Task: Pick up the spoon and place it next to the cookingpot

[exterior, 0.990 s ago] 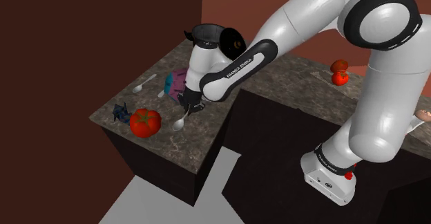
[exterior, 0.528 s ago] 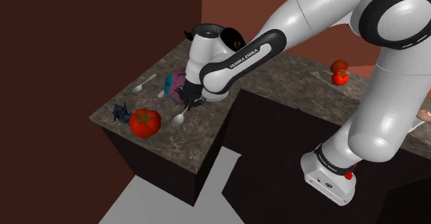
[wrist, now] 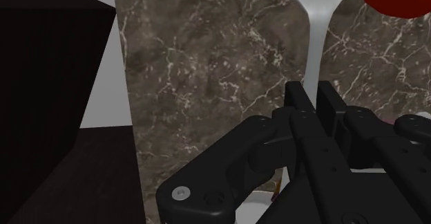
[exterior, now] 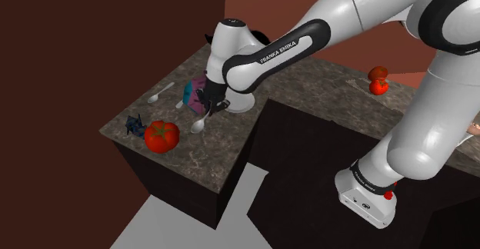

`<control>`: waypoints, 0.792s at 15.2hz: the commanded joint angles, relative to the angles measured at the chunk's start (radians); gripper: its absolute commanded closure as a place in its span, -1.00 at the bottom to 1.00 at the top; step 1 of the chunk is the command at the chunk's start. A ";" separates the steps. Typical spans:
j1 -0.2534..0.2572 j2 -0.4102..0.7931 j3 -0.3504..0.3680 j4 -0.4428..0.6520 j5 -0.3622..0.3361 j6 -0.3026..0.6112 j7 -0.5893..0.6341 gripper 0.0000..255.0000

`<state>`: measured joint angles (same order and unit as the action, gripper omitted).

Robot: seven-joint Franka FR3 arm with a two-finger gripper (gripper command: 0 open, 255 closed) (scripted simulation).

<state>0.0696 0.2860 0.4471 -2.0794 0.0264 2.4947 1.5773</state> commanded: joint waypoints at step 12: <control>-0.020 -0.103 0.019 0.063 0.049 -0.159 -0.017 1.00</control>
<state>0.0500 0.1883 0.4648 -2.0225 0.0735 2.3475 1.5598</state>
